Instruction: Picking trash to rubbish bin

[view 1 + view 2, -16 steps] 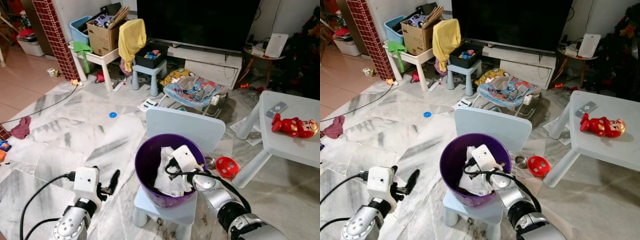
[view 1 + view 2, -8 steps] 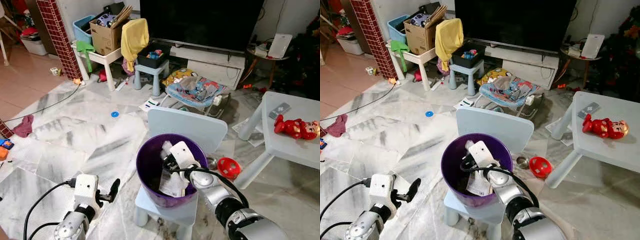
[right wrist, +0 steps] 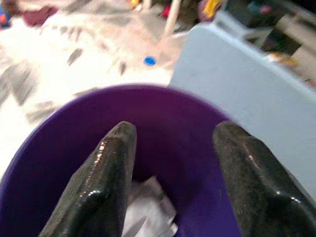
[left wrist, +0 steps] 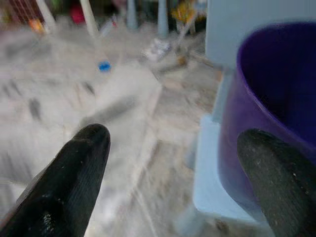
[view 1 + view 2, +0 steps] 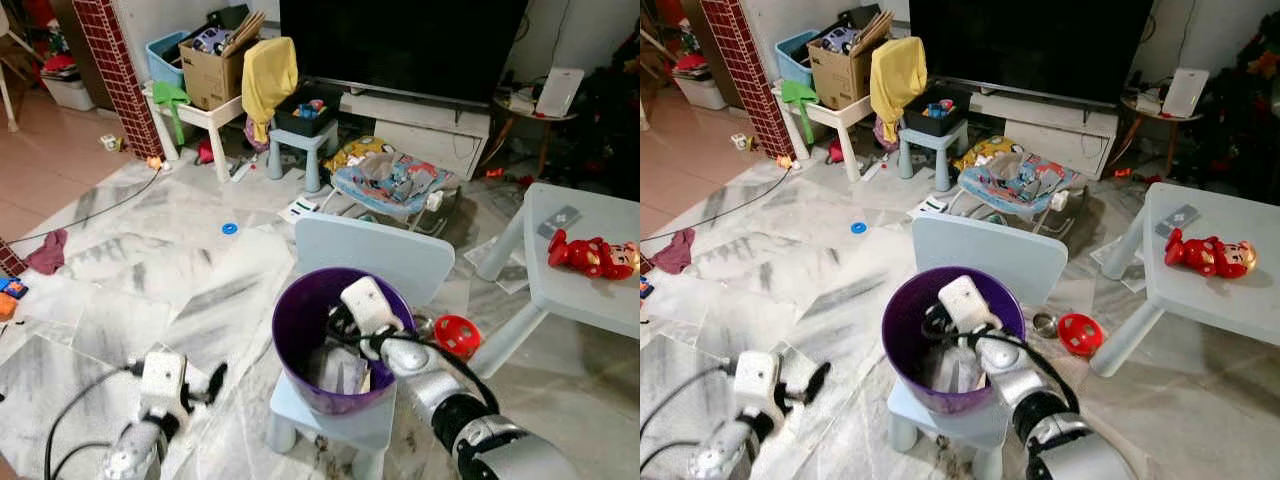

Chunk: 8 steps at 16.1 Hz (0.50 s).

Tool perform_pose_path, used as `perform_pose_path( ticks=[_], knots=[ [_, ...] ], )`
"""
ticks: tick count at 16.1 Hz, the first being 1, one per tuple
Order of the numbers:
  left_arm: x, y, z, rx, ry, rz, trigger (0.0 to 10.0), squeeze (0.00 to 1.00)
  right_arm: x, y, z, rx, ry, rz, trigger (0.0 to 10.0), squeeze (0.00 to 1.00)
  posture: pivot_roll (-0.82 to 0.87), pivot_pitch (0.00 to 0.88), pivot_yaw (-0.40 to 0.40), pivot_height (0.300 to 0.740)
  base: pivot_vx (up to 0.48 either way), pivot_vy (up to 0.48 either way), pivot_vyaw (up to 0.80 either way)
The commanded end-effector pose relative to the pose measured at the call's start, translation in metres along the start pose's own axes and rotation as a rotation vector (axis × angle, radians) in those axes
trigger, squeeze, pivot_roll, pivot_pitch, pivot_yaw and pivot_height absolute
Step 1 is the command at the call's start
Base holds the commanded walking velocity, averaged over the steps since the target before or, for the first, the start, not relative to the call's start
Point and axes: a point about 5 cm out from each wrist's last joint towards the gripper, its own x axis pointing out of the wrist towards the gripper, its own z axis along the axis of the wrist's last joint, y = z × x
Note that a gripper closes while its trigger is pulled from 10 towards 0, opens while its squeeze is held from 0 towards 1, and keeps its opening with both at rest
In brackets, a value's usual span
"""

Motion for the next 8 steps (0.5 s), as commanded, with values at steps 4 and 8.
perform_pose_path(
  ticks=[4, 8],
  knots=[
    [0.031, 0.005, 0.086, 0.111, -0.303, 0.068, 10.0, 1.00, -0.006, -0.035, 0.039, 0.028, -0.243, -0.133, 10.0, 1.00, 0.11, 0.012, -0.033, 0.740, 0.000, 0.000, 0.00],
    [0.034, -0.042, 0.183, 0.118, -0.576, 0.016, 10.0, 1.00, -0.040, -0.074, 0.074, 0.027, -0.419, -0.269, 10.0, 1.00, 0.03, 0.006, -0.012, 0.740, 0.000, 0.000, 0.00]
  ],
)
